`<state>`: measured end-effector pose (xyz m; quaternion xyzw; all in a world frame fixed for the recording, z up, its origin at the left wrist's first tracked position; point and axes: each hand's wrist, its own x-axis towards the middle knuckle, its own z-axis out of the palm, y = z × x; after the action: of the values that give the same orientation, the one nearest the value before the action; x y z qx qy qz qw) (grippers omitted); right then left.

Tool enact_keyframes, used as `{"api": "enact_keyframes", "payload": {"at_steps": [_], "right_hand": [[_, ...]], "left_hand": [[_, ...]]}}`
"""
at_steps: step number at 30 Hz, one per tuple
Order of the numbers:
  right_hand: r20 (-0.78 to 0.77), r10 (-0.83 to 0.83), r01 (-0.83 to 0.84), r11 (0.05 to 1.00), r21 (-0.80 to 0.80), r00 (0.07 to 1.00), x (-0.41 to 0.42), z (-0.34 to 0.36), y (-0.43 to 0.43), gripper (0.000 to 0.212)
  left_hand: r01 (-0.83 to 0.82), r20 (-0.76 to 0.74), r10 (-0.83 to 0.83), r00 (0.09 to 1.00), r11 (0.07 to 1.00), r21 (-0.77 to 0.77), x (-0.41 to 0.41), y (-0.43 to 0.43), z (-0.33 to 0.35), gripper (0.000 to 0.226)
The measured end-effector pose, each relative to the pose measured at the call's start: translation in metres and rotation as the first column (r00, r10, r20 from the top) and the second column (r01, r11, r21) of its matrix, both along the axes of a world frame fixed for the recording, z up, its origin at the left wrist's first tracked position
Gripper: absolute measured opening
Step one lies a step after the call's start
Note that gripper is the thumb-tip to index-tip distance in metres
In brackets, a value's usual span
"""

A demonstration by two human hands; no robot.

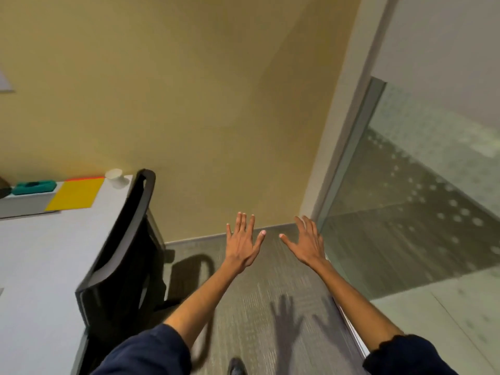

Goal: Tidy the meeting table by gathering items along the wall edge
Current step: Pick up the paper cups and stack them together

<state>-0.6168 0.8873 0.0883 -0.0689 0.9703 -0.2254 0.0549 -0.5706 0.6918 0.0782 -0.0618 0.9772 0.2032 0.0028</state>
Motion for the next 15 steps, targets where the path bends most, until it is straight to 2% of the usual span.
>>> {"api": "enact_keyframes", "payload": {"at_steps": [9, 15], "right_hand": [[0.045, 0.1, -0.098, 0.995, -0.035, 0.994, -0.149, 0.005, -0.097, 0.082], [0.098, 0.238, -0.237, 0.971, -0.029, 0.966, -0.236, -0.004, -0.177, 0.084]], "left_hand": [[-0.148, 0.055, 0.151, 0.987, 0.988, -0.05, -0.118, -0.092, 0.003, 0.071], [-0.276, 0.069, 0.279, 0.958, 0.96, -0.04, -0.185, -0.147, 0.003, 0.073]]}}
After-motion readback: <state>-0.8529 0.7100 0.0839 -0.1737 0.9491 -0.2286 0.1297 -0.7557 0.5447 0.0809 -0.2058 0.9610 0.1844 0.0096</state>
